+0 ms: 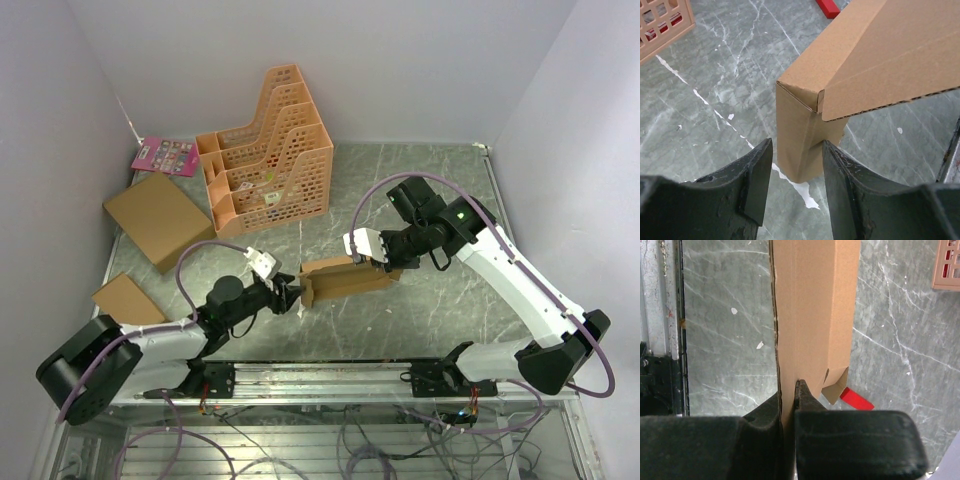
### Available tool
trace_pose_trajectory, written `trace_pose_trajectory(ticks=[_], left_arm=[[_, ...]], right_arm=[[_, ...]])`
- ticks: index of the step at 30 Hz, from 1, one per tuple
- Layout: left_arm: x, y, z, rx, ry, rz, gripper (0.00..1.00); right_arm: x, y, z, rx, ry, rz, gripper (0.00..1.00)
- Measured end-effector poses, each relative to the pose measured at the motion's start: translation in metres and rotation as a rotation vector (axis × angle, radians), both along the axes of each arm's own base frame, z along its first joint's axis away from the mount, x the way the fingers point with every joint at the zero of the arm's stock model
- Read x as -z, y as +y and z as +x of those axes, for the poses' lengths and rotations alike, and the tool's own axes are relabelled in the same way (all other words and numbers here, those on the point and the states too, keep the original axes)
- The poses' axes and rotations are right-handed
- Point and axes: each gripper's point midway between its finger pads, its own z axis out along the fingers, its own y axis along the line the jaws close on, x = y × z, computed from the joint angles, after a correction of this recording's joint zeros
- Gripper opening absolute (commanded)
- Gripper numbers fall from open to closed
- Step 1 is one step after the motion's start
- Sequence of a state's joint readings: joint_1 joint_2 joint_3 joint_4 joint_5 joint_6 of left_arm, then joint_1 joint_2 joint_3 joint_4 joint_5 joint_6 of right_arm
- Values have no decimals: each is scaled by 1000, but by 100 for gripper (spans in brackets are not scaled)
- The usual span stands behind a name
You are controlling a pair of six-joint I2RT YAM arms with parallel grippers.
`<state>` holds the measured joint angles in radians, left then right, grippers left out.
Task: Fold the paper box
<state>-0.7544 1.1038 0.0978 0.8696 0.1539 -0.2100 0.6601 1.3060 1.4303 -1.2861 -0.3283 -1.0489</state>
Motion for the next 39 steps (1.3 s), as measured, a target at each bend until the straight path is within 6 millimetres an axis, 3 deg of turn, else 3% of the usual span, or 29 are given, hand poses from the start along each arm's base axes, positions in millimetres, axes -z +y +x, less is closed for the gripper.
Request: trace_pose_trajectory(ticks=[15,29,39], left_arm=[[6,-16,7,-69,-117,37,54],[6,-11,19,-236,-193,31,53],[37,-12,24,-273,-165,109,49]], right_arm=[[0,1,-4,-6,22,12,0],[1,1,-5,-4,38,17,0],[8,-5,-7,6,62,-1,0]])
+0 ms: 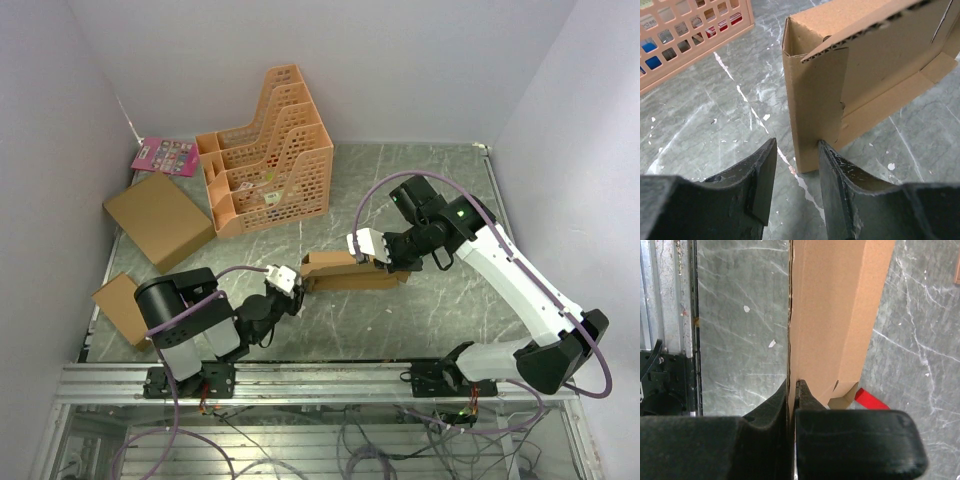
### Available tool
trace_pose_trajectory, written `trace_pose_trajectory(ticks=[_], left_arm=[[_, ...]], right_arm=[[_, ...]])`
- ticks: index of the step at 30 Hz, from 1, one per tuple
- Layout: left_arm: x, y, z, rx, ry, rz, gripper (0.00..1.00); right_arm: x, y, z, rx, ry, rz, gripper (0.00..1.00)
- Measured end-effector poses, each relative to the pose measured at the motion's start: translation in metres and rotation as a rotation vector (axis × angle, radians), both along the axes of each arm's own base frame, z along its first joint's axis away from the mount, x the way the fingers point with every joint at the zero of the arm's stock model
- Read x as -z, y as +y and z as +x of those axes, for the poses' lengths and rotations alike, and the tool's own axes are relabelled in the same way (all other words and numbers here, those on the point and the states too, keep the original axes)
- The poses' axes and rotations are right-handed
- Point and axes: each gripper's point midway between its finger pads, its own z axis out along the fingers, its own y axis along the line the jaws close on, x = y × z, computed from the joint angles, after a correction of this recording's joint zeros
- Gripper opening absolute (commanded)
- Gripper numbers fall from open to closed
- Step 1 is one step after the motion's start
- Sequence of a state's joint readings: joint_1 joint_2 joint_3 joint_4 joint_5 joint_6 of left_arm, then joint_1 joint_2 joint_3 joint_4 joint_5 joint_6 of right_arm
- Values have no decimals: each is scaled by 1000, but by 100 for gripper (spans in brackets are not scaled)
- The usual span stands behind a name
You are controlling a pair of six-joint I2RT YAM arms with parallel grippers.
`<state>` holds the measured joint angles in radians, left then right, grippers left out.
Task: Fold the paper box
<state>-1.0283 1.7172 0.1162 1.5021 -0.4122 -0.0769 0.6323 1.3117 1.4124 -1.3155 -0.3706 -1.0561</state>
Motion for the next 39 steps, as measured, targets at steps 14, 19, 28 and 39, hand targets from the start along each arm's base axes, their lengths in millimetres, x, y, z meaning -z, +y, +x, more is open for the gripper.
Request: trace_pose_trajectory(ticks=[14,19,28,39], left_arm=[[-6,2,3,-28,-37,22,57],[-16,-3,4,41,-47,-11,58],[-17,-4,11,133,-12,-56,59],[-22,-7,20,172,-15,-81,63]], right_arm=[[0,-5,1,13,24,20,0],[-9,-8,13,46,29,67,0],[-6,-7,13,48,64,79,0],[-6,-4,11,42,83,91,0]])
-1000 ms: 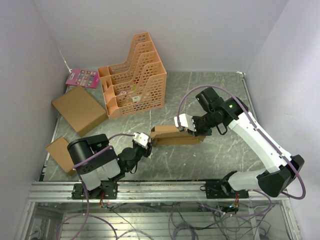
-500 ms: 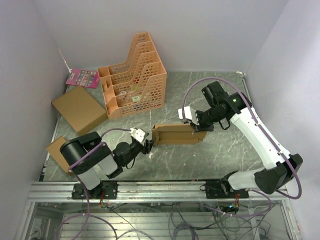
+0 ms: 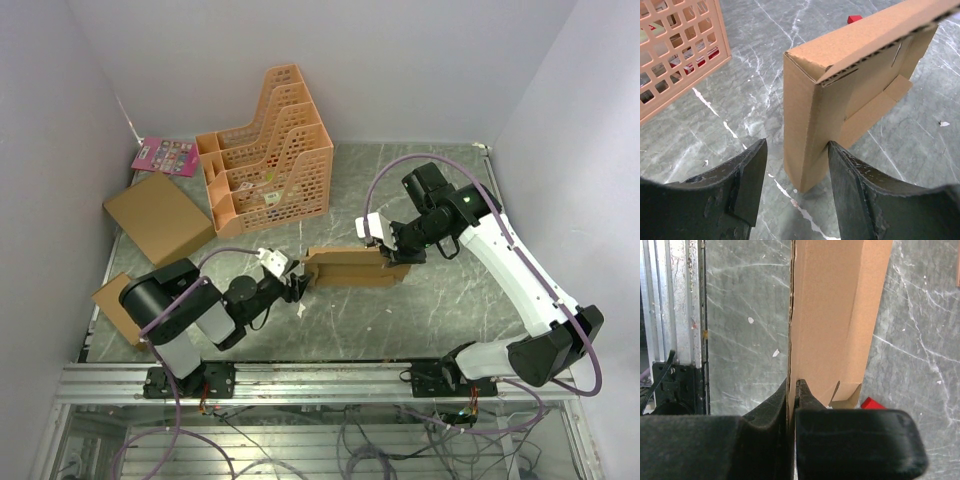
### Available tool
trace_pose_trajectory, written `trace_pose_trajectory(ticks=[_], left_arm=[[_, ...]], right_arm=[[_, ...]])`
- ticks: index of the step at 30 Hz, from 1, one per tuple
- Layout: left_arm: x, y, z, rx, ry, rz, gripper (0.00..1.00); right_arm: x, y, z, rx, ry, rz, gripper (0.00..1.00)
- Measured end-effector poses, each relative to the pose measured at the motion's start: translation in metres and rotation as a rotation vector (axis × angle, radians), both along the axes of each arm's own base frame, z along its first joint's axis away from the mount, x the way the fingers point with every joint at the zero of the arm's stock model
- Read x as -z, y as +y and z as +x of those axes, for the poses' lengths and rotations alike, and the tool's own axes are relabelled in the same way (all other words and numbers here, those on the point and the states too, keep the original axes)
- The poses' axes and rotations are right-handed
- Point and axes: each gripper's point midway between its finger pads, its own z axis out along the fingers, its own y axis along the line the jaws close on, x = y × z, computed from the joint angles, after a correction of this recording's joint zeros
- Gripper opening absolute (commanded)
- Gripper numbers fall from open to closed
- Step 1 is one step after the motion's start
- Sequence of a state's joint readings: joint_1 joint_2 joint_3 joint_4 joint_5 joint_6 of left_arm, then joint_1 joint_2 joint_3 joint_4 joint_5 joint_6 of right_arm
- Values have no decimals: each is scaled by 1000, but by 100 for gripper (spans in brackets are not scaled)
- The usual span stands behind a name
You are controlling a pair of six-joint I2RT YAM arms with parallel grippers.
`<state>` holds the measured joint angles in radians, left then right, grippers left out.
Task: Fold the paper box
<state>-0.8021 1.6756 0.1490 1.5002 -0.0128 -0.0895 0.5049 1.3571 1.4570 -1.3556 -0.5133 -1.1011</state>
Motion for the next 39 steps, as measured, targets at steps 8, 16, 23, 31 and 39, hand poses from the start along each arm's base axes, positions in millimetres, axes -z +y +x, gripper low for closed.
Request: trace_pose_trajectory(ticks=[8,16,23,31,39], left_arm=[[6,1,7,-13,12,11,65],[0,-2,15,-21,-7,-1,63],[-1,-4,22,-39,-15,-1,57],[-1,1,27,-78,-16,2,43],[5,6,32,-120,1,7,37]], right_arm=[[-1,2,-1,-4,7,11,0],[0,5,-3,-10,25,24,0],[4,10,-4,-17,56,36,0],[8,13,3,20,76,40,0],[10,21,9,72,110,56,0]])
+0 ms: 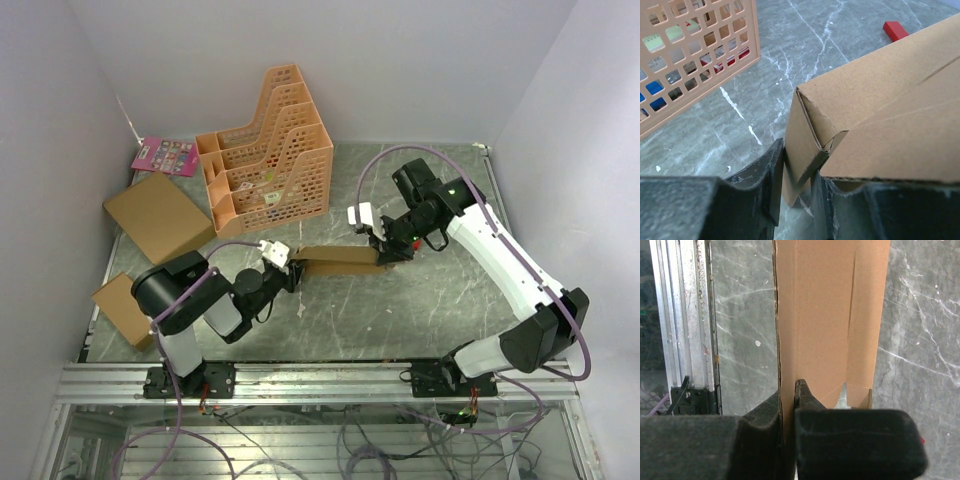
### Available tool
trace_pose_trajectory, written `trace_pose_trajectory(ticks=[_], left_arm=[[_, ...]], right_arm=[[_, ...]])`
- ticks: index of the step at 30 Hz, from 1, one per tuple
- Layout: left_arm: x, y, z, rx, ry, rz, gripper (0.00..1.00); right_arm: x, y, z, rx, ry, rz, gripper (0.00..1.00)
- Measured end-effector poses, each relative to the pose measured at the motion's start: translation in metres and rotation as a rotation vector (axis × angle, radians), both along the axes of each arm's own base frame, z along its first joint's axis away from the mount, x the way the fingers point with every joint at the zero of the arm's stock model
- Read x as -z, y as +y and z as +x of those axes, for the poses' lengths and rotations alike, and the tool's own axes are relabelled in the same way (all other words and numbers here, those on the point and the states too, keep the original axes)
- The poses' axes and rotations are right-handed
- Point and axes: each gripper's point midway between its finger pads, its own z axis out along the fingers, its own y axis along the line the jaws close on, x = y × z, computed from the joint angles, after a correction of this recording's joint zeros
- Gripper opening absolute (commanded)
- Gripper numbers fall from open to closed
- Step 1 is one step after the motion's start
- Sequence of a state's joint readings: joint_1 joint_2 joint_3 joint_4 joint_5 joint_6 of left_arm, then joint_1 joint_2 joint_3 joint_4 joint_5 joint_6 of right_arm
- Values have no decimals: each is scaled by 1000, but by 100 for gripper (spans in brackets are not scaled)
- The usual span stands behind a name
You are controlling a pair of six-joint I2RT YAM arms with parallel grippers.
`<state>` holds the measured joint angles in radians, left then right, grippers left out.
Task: Fold the paper box
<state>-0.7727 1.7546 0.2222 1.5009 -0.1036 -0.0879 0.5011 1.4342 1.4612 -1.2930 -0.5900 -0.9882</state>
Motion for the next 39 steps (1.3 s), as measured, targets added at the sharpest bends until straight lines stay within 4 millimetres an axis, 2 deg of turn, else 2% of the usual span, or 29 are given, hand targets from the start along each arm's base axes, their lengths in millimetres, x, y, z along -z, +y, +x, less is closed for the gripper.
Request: trace_pose_trajectory(ticks=[2,7,13,20,26,34,39], left_arm=[[2,2,1,-12,8,-3,44],[2,5,4,-41,26,-23,51],[1,11,7,-83,37,-47,41],[-6,19,14,-140,24,-64,36],[-11,23,16,-157,-2,-47,30],[-38,32,15,-167,-3,-40,27],[-42,31,10,-143,61,23,27]], right_arm=[[0,1,2,14,7,2,0],[-1,6,7,70,30,12,0],[-3,12,13,147,65,28,0],[-6,19,21,214,91,48,0],[-13,26,38,299,88,59,0],[-48,32,50,424,131,84,0],[-52,32,46,475,183,85,0]])
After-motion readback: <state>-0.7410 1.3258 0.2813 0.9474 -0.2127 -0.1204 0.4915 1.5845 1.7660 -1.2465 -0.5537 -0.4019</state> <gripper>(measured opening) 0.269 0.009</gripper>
